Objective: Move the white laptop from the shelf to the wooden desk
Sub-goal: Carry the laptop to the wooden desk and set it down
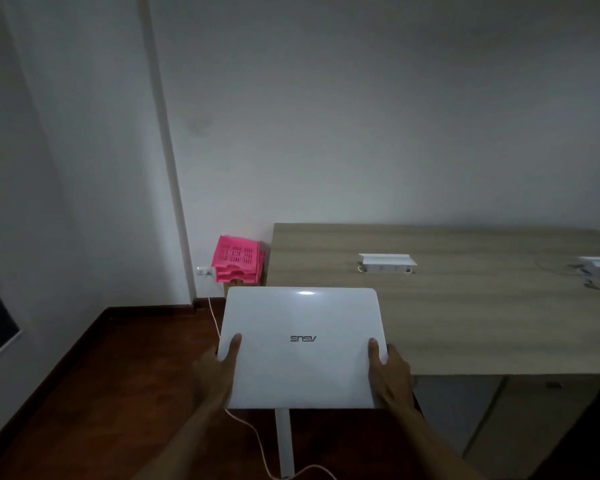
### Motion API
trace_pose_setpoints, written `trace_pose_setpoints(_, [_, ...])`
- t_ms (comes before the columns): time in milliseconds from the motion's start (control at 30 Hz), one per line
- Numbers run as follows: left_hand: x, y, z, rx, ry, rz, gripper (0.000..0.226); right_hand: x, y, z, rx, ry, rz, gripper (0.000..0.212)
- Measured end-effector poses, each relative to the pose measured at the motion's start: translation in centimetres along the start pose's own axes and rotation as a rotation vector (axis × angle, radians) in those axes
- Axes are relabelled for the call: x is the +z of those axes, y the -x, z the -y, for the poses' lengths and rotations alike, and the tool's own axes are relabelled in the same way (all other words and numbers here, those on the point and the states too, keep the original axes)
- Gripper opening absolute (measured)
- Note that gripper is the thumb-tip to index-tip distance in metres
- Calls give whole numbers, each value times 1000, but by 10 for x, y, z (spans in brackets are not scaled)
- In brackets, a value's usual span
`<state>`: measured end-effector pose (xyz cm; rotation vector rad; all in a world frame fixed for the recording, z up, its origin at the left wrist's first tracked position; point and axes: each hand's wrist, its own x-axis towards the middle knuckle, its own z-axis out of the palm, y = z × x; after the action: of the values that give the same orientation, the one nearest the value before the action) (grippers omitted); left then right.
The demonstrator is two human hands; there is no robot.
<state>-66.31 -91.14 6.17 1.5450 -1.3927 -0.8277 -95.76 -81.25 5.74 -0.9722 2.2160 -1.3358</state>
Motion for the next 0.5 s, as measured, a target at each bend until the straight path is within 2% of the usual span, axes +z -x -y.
trace_pose_setpoints(167, [66,-93,11,-1,-57,21,63,48,-99,-11,8,4,20,55])
trace_pose_setpoints(267, [112,-151,23,-36,-102,41,69,77,-164,-20,18,8,20,61])
trace_pose_setpoints(400, [167,-215,16,-152,-162,21,85,110,-254,-21,54,37,46,55])
trace_pose_setpoints(500, [204,-259,10,-215,-210,32,88,132,-316,-22,80,69,79,53])
